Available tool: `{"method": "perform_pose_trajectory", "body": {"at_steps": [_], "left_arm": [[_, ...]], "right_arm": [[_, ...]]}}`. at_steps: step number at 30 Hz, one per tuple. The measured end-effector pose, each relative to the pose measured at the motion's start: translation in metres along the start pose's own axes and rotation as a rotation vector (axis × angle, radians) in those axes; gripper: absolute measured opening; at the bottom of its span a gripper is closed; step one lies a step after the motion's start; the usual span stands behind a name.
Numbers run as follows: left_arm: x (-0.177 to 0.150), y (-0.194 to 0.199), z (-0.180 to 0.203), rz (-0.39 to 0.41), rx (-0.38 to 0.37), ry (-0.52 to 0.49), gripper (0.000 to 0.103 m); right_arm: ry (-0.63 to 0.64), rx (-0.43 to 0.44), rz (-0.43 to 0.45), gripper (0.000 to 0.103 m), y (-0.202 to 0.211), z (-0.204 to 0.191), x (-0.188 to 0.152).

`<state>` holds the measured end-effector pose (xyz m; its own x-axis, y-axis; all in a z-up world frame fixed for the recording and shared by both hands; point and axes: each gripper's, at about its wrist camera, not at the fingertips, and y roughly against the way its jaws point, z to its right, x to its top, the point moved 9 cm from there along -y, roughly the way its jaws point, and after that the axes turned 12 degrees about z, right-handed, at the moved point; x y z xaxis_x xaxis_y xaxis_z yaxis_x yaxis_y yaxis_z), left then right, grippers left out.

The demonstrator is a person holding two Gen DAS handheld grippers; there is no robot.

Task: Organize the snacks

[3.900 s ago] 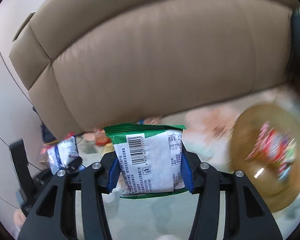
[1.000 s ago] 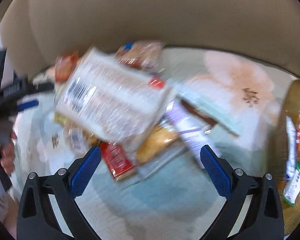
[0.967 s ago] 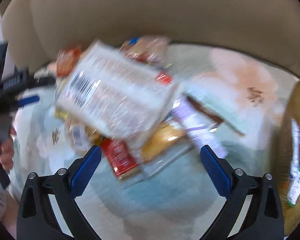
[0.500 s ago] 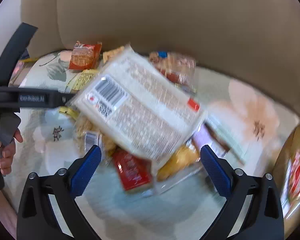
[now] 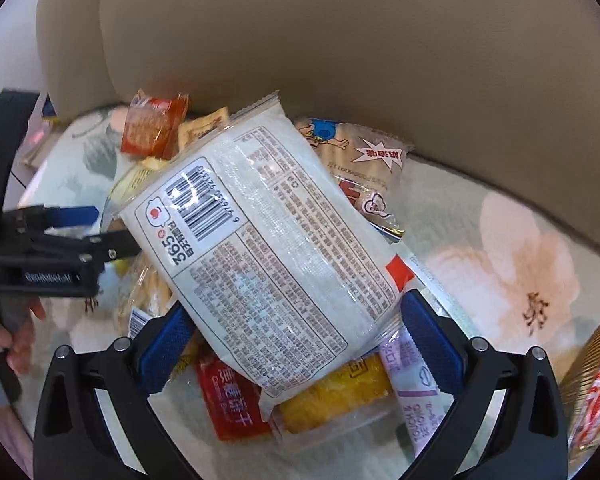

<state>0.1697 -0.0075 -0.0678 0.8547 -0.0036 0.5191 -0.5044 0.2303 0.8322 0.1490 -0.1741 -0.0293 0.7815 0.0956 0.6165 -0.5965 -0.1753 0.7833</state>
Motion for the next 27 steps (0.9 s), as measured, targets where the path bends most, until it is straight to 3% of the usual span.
{"method": "perform_pose_trajectory", "body": {"at_steps": [6,14,22,27], "left_arm": [[-0.004,-0.005,0.017,0.056,0.083,-0.061,0.100],[-0.011,-0.015,0.038,0.083,0.099,-0.057,0.100],[-0.018,-0.011,0.031,0.094,0.100,-0.063,0.100],[-0.020,-0.014,0.033,0.091,0.102,-0.064,0.100]], "right_arm": [[-0.034,-0.018,0.050,0.098,0.010,0.004,-0.004],[-0.061,-0.029,0.086,0.098,0.010,0.003,-0.004],[-0.104,-0.042,0.140,0.098,0.014,0.004,-0.010],[-0.100,-0.040,0.130,0.098,0.016,0.006,-0.011]]}}
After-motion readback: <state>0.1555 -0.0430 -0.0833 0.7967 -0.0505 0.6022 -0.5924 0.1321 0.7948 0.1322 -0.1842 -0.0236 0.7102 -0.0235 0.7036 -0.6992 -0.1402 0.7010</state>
